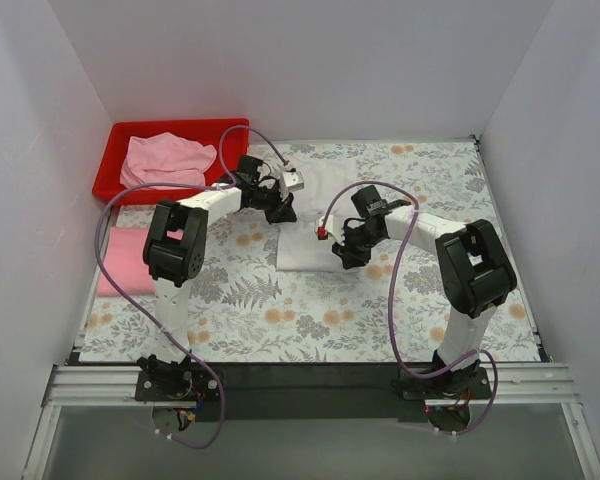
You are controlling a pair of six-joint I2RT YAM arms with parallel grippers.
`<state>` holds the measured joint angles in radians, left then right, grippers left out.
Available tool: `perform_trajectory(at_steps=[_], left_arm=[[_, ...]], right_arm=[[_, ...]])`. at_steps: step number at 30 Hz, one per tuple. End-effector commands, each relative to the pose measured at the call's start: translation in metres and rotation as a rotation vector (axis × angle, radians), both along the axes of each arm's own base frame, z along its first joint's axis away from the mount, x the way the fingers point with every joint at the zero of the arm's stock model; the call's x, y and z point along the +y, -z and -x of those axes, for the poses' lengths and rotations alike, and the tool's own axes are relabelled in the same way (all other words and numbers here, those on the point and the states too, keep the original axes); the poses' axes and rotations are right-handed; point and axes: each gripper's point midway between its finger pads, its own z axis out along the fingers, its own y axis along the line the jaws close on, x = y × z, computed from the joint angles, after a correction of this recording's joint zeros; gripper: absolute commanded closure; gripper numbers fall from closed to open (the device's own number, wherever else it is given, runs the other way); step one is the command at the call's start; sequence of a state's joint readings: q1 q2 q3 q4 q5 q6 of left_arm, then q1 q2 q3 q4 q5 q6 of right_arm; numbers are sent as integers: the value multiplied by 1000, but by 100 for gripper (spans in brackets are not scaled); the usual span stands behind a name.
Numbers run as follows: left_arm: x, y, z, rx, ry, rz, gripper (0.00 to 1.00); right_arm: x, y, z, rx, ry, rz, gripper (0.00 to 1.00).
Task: Fold and stack the t-shirts
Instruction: Fold the tshirt
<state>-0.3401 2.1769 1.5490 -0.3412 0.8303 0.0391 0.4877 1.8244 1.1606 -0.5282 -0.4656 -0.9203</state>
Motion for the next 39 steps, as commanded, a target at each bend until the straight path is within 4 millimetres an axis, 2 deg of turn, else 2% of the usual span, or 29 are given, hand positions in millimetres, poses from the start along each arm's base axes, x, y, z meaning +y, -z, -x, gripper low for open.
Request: perform_trajectory(at_steps=[1,5,9,11,13,15,16,17,20,21,23,24,25,27,28,29,30,31,34,35,38,39], left_arm=[[-9,-45,3,-112,95,83,100],[-13,-47,6,-152,149,113,100],[-12,-33,-11,-160,115,79,100],[-5,-19,-20,-149,86,48,100],[-1,-16,-27,-152,66,32,99],[5,-12,-33,-155,44,8,88],[6,-12,-34,-158,40,3,74],[7,-13,-34,-162,37,1,68],[9,-25,-41,-172,5,0,53],[11,-40,-45,-193,-8,11,46],[13,-60,-45,-195,-34,40,43],[18,-87,-45,-235,-44,67,41],[21,-89,-38,-223,-49,72,41],[30,-106,-30,-239,-72,91,41],[36,-112,-14,-229,-85,96,41],[39,-114,-6,-226,-87,100,41],[42,-111,5,-207,-85,99,41],[45,-111,28,-200,-65,105,41],[43,-101,59,-183,-37,97,41],[45,-92,74,-159,-31,89,41],[41,-80,94,-160,-2,70,42],[38,-67,105,-155,9,60,42]], right_arm=[[0,2,4,-3,-16,3,71],[-1,1,5,-2,-16,2,71],[-3,3,7,1,-20,12,71],[-4,3,7,0,-17,15,71],[-5,2,8,-5,-20,17,70],[-5,1,7,-7,-19,19,70],[-5,-1,6,-14,-19,15,70],[-4,-3,6,-16,-18,14,69],[0,-17,0,-35,-6,-8,65],[1,-22,1,-34,-4,-14,64],[6,-42,-5,-68,7,-49,61],[7,-50,-5,-76,8,-57,60],[7,-62,-5,-97,11,-71,59],[6,-74,-6,-126,13,-81,58],[5,-83,-5,-146,14,-90,57],[3,-85,-4,-158,10,-87,56],[1,-84,0,-158,3,-82,55],[-1,-85,2,-167,-1,-80,53],[-7,-72,7,-152,-7,-49,52],[-8,-69,8,-148,-9,-42,52],[-10,-57,8,-150,-26,-7,52],[-11,-51,7,-148,-30,4,52]])
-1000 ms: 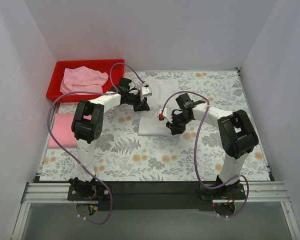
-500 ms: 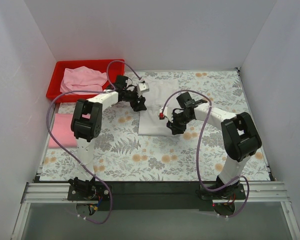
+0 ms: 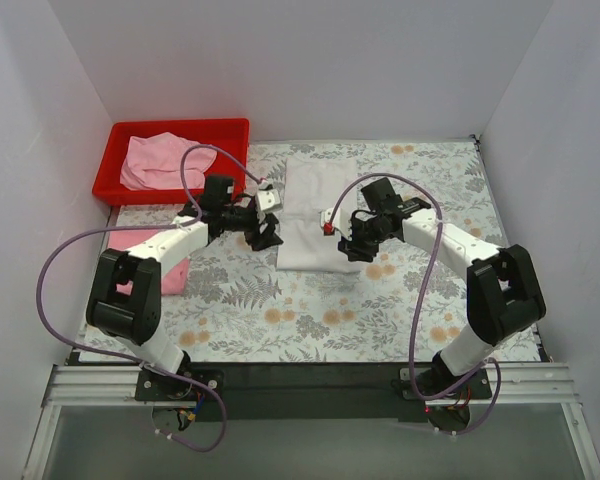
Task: Fold and stack the t-shirts
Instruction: Fold the tshirt
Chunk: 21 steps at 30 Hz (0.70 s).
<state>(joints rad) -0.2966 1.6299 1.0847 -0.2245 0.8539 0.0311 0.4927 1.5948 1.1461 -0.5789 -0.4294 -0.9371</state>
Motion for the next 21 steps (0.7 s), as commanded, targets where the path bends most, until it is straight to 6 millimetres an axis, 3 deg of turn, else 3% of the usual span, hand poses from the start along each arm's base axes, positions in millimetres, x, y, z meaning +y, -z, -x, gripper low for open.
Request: perform_trajectory(at_steps=[1,7,12,21], left_arm=[[-8,28,28,18,39,-25,42],[-18,64,44,0,92,-87,43],[-20,88,46,-47,118,-148,43],[-2,124,52,-63,127,-267,51]], right_arm=[[-6,26,6,33,-23,65,52],[-10,52,4,48,-35,115,54],[-21,76,16,72,-54,159,54],[-30,95,19,66,-58,201,57]])
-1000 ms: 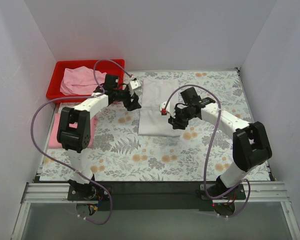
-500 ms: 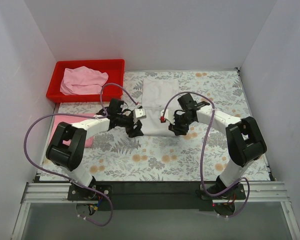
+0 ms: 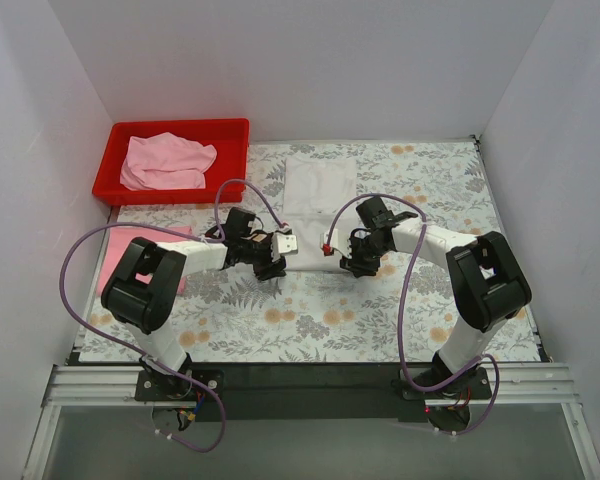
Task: Fold and stack the t-shirts
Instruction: Fold the tshirt
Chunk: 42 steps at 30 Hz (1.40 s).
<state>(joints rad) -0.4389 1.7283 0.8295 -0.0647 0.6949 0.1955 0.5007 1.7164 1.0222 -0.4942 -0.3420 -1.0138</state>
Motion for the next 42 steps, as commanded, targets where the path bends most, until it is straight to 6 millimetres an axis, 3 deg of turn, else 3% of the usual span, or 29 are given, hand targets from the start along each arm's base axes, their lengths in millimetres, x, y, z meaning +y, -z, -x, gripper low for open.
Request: perform_trajectory(at_steps=[1,4,6,8,10,15,16,18,22,24,29,32,33,35,38,40,42], left_arm=[[10,10,-3,-66,11,-65,54],[15,17,-1,-61,9,-88,65],[16,17,1,-62,18,-89,79],[13,14,2,-72,32,-79,93],[10,5,-3,-82,32,-66,99],[-1,-24,-15,-62,14,-29,100],[-5,-41,-25,-91,11,-8,100],[-6,-55,-26,-93,11,3,100],[-11,-88,-26,-128,33,44,100],[-10,-98,-20,-123,40,49,100],[-5,-108,17,-80,85,41,100],[-3,-121,46,-66,106,50,100],[-3,-136,56,-75,118,78,100],[0,-142,80,-21,134,81,100],[7,-170,108,-8,143,116,100],[8,-188,114,-10,131,138,100],[11,-195,116,12,100,131,100]], right_arm=[[-8,19,6,5,-22,48,58],[-9,21,7,5,-25,53,74],[-8,20,5,-6,-25,47,79],[-6,16,4,-7,-20,38,84],[-2,6,0,-24,-14,13,96],[8,-28,-10,-60,-4,-45,99],[8,-33,-8,-51,-2,-52,99],[9,-54,-15,-79,8,-79,99],[8,-78,-10,-96,1,-108,99],[5,-88,-5,-109,3,-116,99],[-2,-106,23,-73,-24,-127,99],[-8,-116,53,-34,-49,-128,99],[-11,-123,68,-23,-62,-131,99],[-15,-127,89,14,-80,-145,99],[-18,-146,122,58,-107,-183,99],[-19,-161,133,61,-103,-211,99],[-16,-172,130,44,-95,-225,99]])
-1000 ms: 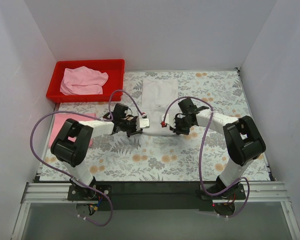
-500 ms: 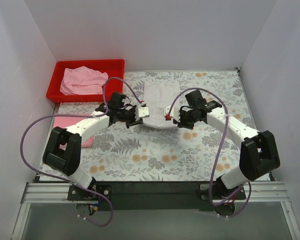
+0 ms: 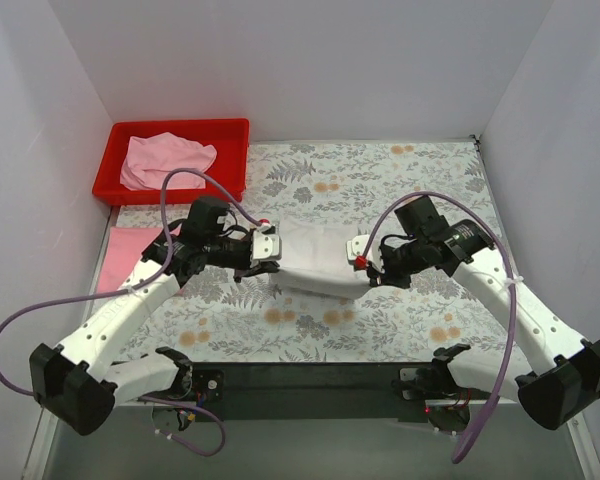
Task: Fold and stack the t-shirts
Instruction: Fold the tshirt
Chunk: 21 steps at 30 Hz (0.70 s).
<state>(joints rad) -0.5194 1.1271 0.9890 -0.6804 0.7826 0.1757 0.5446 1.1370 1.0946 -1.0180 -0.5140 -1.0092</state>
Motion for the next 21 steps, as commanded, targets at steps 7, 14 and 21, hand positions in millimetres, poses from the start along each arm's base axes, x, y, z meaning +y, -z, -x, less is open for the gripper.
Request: perform_trajectory(at_steps=[7,14,21], left_arm=[[3,-5,-22,84,-90,-51,100],[8,2,-83,58,-117,-45,100],[9,25,-136,77,-124,-56,100]], right_arm=[[2,-3,-18,75,-5,47,99],[8,-9,-73,60,10,27,99],[8,20,-122,92,1,71,99]])
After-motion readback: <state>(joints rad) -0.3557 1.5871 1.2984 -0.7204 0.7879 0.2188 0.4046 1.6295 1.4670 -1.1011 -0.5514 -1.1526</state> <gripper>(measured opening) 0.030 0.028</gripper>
